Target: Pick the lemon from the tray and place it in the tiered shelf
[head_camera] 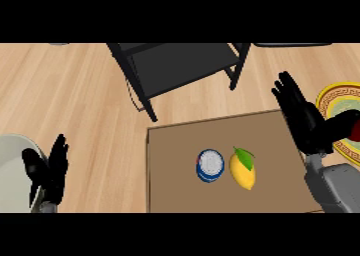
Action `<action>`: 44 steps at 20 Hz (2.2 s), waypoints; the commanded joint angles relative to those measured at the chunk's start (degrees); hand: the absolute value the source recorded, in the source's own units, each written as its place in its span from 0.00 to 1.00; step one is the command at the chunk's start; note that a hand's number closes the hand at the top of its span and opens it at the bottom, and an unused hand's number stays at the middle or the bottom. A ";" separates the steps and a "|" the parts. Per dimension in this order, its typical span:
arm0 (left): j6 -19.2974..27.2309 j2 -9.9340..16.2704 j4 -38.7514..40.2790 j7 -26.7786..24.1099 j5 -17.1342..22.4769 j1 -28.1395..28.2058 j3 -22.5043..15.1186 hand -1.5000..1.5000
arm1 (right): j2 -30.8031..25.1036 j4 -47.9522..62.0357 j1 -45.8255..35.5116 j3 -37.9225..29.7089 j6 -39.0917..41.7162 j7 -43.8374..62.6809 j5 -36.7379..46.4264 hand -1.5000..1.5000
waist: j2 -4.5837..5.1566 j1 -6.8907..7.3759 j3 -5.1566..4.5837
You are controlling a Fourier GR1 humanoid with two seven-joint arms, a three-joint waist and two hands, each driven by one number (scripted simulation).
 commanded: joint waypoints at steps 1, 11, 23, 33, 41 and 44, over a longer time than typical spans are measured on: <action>-0.43 0.94 -0.31 0.34 -1.67 0.25 -0.86 0.50 | -2.53 -2.86 3.35 -1.90 0.81 -1.50 0.50 1.00 | -1.22 -0.64 -2.36; -11.03 8.05 -24.29 7.74 3.50 24.07 2.05 0.50 | -14.62 2.86 6.74 -5.35 -1.32 -2.13 9.45 0.00 | -1.66 -7.07 -2.68; -13.09 4.85 -31.85 10.70 4.29 30.87 3.21 0.50 | -20.88 -5.60 8.93 1.49 14.21 -4.33 8.68 0.00 | -2.45 -7.90 -2.89; -11.81 3.13 -33.57 10.84 2.70 31.72 0.64 0.50 | -25.63 -12.93 5.72 5.91 14.64 9.96 12.85 0.00 | -2.39 -7.42 -3.23; -10.01 2.17 -33.75 10.76 1.37 30.24 -1.15 0.50 | -26.21 -16.49 2.20 8.35 11.34 23.64 16.79 0.00 | -2.10 -6.46 -3.17; -10.04 1.92 -32.88 10.38 1.00 29.57 -2.06 0.50 | -24.17 -17.43 1.31 11.86 10.64 28.65 18.66 0.00 | -1.86 -5.37 -3.22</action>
